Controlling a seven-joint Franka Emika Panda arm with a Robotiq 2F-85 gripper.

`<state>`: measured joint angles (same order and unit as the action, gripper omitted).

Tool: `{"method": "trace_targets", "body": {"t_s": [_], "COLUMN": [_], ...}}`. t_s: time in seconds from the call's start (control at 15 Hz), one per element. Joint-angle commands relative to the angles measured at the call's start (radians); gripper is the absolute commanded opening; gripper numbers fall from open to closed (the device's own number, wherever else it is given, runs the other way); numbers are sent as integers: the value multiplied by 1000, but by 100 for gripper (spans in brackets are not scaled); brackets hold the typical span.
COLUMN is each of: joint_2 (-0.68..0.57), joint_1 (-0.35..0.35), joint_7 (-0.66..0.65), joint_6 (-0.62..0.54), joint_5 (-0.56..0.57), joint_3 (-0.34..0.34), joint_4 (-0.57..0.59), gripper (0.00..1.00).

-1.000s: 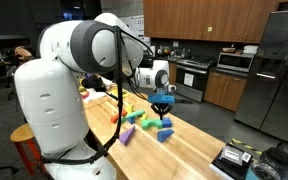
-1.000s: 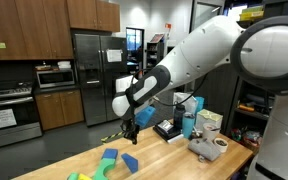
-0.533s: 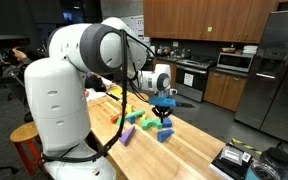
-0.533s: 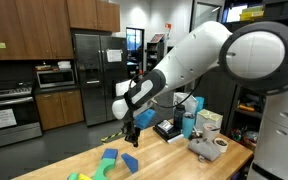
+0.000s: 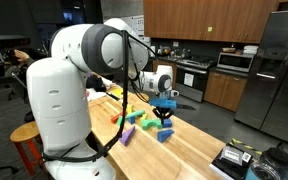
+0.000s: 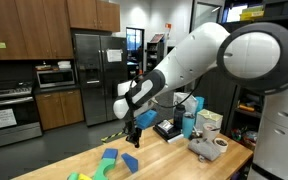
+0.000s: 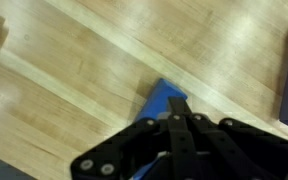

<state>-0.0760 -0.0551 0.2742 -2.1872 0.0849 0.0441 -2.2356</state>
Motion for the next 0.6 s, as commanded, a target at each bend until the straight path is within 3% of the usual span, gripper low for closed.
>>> {"method": "trace_targets", "body": {"t_s": [0.0, 0.53], "joint_2": [20, -2], "joint_1": [-2, 8], "joint_7": [-7, 2], "joint_6": [13, 17], "joint_5": [-20, -41], "joint_3": [-1, -17], "joint_4": [-12, -19], "gripper": [0, 0]}}
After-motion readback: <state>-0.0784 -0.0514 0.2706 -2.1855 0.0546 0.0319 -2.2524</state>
